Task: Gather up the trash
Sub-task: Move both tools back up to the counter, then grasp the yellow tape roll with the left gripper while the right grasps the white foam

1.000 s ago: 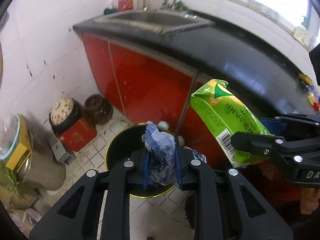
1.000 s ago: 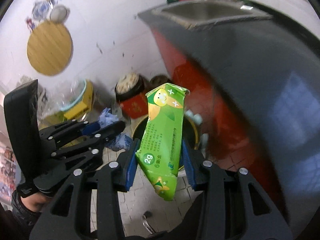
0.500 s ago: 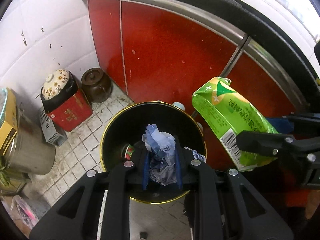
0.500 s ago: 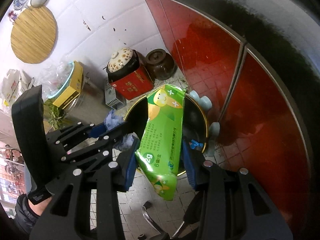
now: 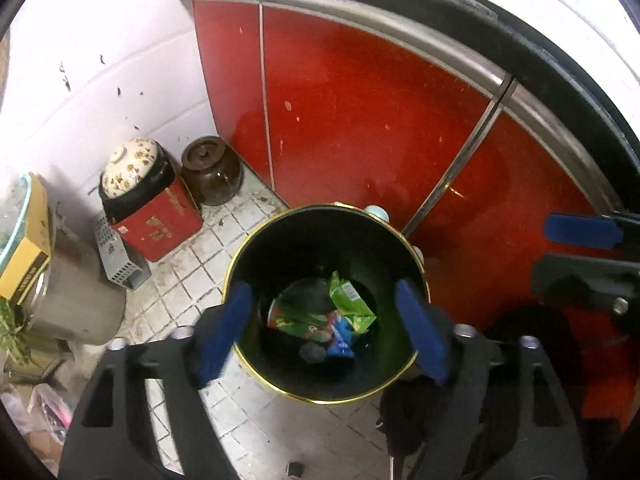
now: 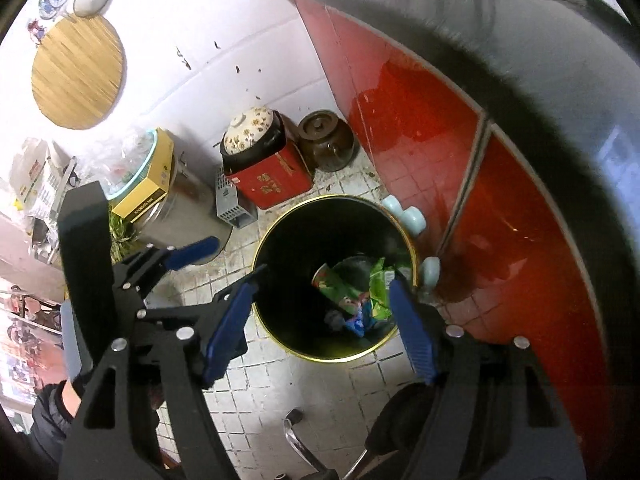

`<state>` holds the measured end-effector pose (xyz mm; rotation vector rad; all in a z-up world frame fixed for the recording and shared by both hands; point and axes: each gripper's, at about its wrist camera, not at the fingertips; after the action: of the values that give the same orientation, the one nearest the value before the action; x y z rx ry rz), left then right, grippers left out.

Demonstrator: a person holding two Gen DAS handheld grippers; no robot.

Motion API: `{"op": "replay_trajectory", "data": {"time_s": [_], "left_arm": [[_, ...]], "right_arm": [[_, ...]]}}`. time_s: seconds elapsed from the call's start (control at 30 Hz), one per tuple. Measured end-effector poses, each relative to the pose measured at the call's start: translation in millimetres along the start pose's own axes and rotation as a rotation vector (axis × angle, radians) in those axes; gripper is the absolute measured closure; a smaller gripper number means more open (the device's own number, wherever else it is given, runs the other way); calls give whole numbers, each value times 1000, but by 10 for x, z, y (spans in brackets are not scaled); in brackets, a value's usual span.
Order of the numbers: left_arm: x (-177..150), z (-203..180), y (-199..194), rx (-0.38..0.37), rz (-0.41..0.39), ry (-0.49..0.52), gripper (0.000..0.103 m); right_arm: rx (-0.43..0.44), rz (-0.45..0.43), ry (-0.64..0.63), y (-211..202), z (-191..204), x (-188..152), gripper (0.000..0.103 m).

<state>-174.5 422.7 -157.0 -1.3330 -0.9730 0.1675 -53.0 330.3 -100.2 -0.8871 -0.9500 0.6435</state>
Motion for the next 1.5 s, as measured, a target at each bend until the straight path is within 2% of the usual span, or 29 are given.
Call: {"op": "replay_trajectory", "data": {"time_s": [0.1,0.23,0.3,0.37,0.47,0.53,0.7,0.77,0.9,1.07,1.27,1.4,1.5], "left_arm": [[69,-246,-353,2,-55,34,7],[199,-739,-874,-64,-161,119,7],[272,-1048,-1108,-123,-214,160,7],[350,-1501,-1319,-241,-262,202,7],[425,-2201,-1465,-382,-261,262,7],[414,-2766,-1561,-464,-261,323,7],[157,-4007,-1682,-574,-225,511,7],[24,-4318,-1707,-593,-208,567,7],[-226,-4751,-1747,-606,-190,660,7],[-330,-4923,-1734,-603,-179,703,7],[-216,-5176,-1572,-586,-164,734,7],[-55,-5503,-1328,-566,-148,771,7],[126,-5813,-1043,-507,-122,770,7]], "right_arm": [[-9,-81,-1,-449,9,-97,20],[-75,-231,25,-1316,-177,-343,12],[-143,-307,67,-1784,-376,-531,10],[-239,-360,130,-2198,-608,-734,10],[-410,-450,248,-2919,-1041,-1223,10],[-492,-496,326,-3297,-1309,-1569,8],[-643,-570,528,-4042,-1867,-2455,8],[-671,-592,595,-4269,-2056,-2776,8],[-692,-619,675,-4473,-2283,-3239,7],[-676,-630,720,-4521,-2391,-3464,7],[-654,-606,737,-4439,-2602,-3410,7],[-657,-560,744,-4367,-2980,-3208,7],[-673,-498,735,-4266,-3319,-3011,7]]}}
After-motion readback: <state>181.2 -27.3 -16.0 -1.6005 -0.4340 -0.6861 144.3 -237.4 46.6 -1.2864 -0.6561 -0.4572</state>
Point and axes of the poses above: each gripper's, at about its wrist camera, not at the fingertips, and y roughly the way its jaws point, z to its left, x to its top, and after that the axes turned 1 degree about -y, right-handed
